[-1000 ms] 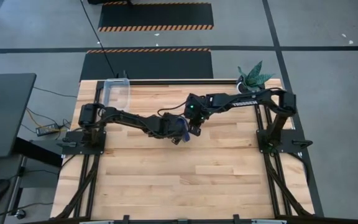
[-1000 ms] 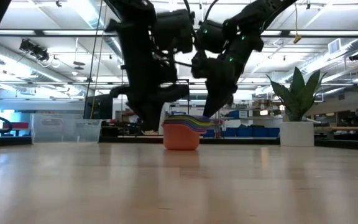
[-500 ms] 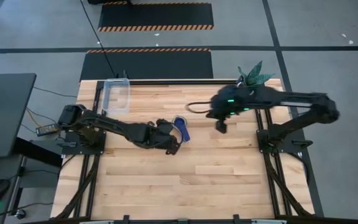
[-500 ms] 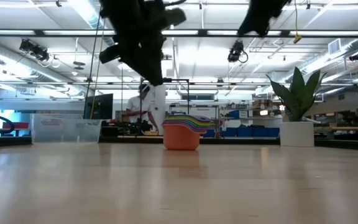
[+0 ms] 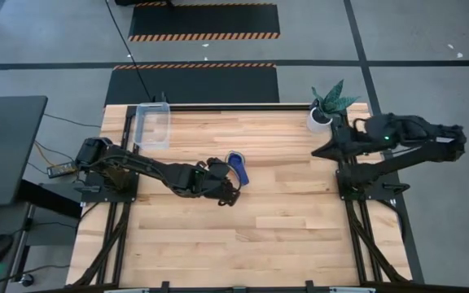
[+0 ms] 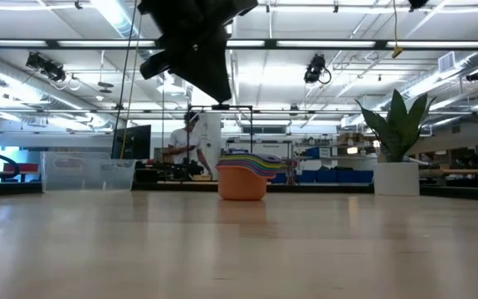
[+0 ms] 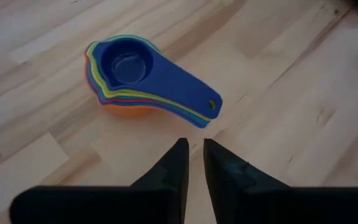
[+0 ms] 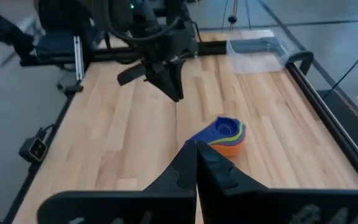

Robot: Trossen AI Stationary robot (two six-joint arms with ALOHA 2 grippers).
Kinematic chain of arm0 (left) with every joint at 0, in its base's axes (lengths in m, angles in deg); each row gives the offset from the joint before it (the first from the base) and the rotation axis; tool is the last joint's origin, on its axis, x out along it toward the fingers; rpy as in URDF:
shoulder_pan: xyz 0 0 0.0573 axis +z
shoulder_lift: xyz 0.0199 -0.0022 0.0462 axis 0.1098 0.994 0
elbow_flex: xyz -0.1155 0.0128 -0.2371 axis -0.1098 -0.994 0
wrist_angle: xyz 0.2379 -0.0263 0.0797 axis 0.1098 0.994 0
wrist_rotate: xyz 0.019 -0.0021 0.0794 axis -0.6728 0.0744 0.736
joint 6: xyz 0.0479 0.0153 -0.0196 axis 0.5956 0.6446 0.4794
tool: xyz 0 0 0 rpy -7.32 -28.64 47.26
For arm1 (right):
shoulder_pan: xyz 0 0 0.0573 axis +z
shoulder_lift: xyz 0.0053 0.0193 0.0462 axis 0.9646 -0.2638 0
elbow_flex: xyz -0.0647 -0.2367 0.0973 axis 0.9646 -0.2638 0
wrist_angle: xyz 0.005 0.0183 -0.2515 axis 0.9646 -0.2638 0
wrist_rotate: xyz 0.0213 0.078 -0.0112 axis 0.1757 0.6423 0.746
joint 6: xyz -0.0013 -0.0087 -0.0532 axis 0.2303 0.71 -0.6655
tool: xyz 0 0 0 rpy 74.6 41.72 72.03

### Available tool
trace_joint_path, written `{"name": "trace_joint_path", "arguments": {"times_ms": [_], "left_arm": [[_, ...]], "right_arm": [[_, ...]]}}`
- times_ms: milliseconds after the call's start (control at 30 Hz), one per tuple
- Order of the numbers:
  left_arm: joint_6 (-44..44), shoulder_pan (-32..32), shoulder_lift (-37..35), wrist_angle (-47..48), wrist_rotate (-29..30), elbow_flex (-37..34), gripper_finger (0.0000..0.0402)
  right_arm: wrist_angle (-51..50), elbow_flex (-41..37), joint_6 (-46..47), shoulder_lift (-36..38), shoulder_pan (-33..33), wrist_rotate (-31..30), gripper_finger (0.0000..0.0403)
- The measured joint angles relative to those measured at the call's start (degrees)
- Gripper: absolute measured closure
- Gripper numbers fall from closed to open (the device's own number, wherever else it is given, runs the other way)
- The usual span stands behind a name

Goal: Nest measuring cups in basket
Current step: Put the measuring cups into the transparent bin

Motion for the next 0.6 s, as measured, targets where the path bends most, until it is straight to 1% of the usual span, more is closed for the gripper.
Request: {"name": "trace_joint_path", "arguments": {"times_ms": [100,333,467,600], "left_arm": [[-0.02,0.02,0.0,-0.99,0.01,0.02,0.0347],[-0.04,0.02,0.02,-4.5,0.01,0.02,0.0347],[-0.53,0.02,0.02,-5.43,-0.02,0.0,0.0347],[-1.81,0.02,0.03,-5.6,-0.01,0.02,0.0347]], "right_arm": [[3.1,-5.19,1.34,5.28,1.56,-1.66,0.04],[10.05,-17.22,1.2,15.17,3.62,-1.64,0.04],[11.7,-22.68,1.27,19.39,4.01,-0.6,0.04],[12.81,-26.36,-0.25,22.5,4.01,0.89,0.04]]}}
